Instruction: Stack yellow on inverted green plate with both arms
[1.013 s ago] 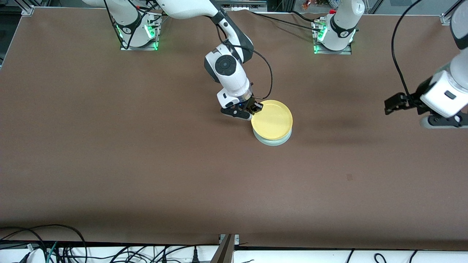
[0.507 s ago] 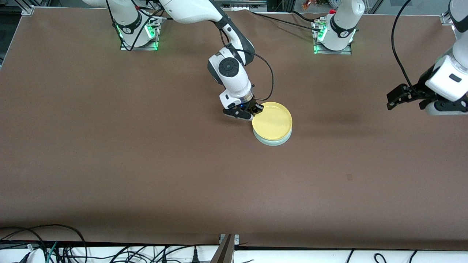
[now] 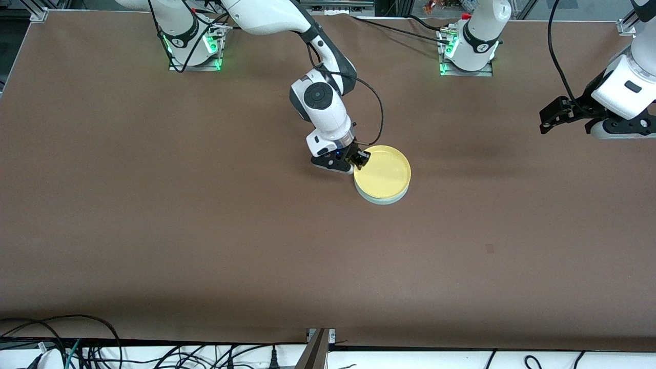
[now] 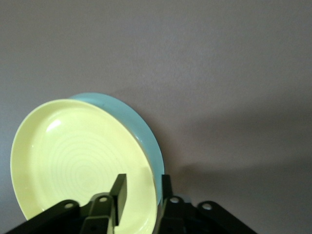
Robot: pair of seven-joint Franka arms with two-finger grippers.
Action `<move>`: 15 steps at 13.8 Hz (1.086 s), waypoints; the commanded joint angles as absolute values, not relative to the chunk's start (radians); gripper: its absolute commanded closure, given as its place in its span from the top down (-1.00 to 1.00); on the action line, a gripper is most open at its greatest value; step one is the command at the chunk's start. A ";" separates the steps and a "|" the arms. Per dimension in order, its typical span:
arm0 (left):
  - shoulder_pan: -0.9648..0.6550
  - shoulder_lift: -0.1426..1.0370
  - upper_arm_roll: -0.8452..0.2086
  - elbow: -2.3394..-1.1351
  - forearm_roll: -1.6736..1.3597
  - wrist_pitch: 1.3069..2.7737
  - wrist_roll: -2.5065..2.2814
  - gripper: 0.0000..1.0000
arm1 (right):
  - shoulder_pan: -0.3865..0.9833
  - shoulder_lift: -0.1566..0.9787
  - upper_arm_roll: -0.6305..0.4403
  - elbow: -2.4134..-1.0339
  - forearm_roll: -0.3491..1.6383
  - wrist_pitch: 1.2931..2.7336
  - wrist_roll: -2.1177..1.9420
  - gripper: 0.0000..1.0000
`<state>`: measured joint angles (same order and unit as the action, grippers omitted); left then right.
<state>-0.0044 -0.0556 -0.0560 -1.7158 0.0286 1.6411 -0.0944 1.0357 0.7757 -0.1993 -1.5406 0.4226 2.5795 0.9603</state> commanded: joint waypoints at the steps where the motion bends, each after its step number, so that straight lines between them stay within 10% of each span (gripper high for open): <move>1: -0.006 -0.064 -0.055 -1.717 0.011 1.623 -0.078 1.00 | 0.993 0.692 -0.253 -1.513 0.428 2.380 0.937 1.00; 11: -0.006 -0.066 -0.061 -1.717 0.011 1.620 -0.077 1.00 | 0.948 0.286 -0.765 -1.517 0.419 1.648 0.475 1.00; 15: -0.006 -0.066 -0.069 -1.717 0.012 1.618 -0.077 1.00 | 0.713 0.091 -0.587 -1.561 0.203 1.545 0.356 1.00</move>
